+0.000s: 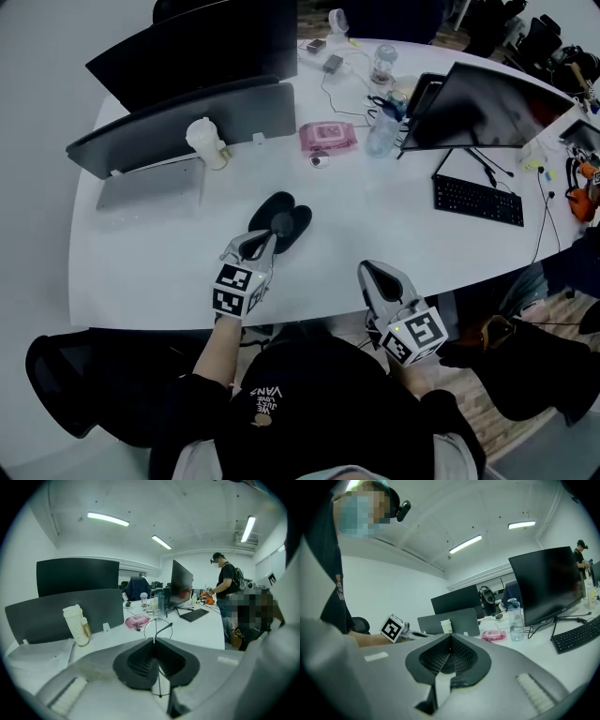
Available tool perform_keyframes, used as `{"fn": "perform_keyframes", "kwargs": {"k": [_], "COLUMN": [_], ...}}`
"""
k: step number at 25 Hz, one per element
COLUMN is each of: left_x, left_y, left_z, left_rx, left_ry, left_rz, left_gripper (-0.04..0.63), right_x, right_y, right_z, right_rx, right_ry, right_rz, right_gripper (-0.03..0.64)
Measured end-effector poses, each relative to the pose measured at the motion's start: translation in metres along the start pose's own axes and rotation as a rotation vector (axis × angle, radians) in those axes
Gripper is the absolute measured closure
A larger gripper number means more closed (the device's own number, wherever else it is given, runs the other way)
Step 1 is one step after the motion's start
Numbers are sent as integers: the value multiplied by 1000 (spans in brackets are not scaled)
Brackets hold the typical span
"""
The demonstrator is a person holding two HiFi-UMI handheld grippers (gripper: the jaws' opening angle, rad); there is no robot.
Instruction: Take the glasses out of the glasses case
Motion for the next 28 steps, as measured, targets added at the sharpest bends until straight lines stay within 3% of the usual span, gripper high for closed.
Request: {"fn": "perform_keyframes", "kwargs": {"k": [28], "left_x": [-118], "left_y": [10], "left_z": [51], "left_rx": [-81], "left_ry": [98], "left_rz": [200], "left_gripper": [586], "right_x": [-32], "right_y": [4], "right_z": [-32], "right_rx": [-73], "right_ry": [144], "right_rz": [6], "right_gripper": [615]}}
Point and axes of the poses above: the fingertips, and each gripper's own axes: x forward along the fingers, z to its right, y out of its top, the point moved 8 cm from there along -x, backward along the fingers, and after that the axes turned 15 degrees about y, right-handed, at the moved point
